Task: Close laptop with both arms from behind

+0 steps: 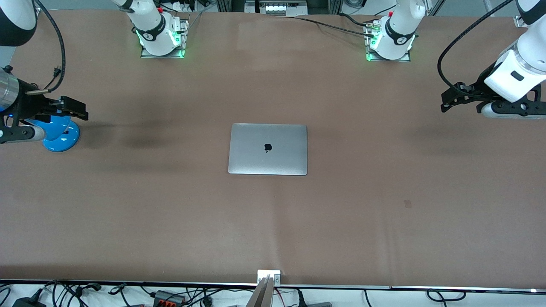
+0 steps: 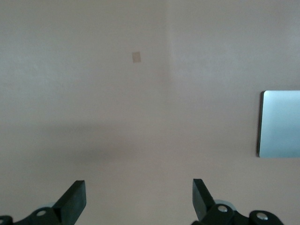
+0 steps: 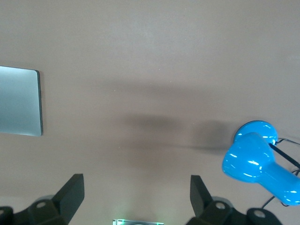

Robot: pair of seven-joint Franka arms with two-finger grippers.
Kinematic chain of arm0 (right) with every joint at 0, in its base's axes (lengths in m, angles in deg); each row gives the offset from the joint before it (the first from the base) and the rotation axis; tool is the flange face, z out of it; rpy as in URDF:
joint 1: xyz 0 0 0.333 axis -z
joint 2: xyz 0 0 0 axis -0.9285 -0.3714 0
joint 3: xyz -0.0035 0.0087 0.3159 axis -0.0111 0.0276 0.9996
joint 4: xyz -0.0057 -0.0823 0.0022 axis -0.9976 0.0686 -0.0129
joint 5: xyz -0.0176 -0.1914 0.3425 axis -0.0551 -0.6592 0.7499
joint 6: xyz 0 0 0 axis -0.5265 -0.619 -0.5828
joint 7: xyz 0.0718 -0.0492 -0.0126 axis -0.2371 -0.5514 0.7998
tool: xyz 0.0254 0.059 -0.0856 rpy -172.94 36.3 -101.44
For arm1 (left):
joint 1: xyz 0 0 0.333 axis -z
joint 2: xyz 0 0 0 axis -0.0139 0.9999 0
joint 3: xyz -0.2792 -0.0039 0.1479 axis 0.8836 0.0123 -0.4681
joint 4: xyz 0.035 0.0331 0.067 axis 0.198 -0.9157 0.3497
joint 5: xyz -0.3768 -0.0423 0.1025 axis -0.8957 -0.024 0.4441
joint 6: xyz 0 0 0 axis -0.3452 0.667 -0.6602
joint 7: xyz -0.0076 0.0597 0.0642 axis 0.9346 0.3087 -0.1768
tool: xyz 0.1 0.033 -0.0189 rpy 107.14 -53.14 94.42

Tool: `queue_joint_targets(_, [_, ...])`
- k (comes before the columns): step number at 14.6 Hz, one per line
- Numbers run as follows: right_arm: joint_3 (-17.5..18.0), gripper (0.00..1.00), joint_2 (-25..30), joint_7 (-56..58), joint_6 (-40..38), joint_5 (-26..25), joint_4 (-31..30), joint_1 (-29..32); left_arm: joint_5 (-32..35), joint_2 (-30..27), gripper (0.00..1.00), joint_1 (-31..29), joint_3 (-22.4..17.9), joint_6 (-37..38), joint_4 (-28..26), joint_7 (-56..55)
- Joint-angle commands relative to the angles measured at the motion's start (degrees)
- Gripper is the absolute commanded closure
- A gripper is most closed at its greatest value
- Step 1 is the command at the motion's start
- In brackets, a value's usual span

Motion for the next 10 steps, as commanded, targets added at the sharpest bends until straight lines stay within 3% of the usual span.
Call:
queue_joint_targets(1, [4.4, 0.00, 4.6, -0.1, 3.2, -1.0, -5.7, 5.9, -0.8, -0.5, 0.00, -0.1, 0.1, 1.7, -0.3, 0.3])
queue_joint_targets(4, [4.4, 0.00, 9.6, 0.4, 11.7, -0.7, -14.0, 7.3, 0.6, -0.4, 0.00, 0.0, 0.5, 1.6, -0.5, 0.2])
queue_joint_targets(10, [4.5, 0.00, 10.9, 0.6, 11.4, -1.0, -15.3, 7.2, 2.1, -0.3, 0.00, -0.1, 0.3, 1.8, -0.3, 1.1])
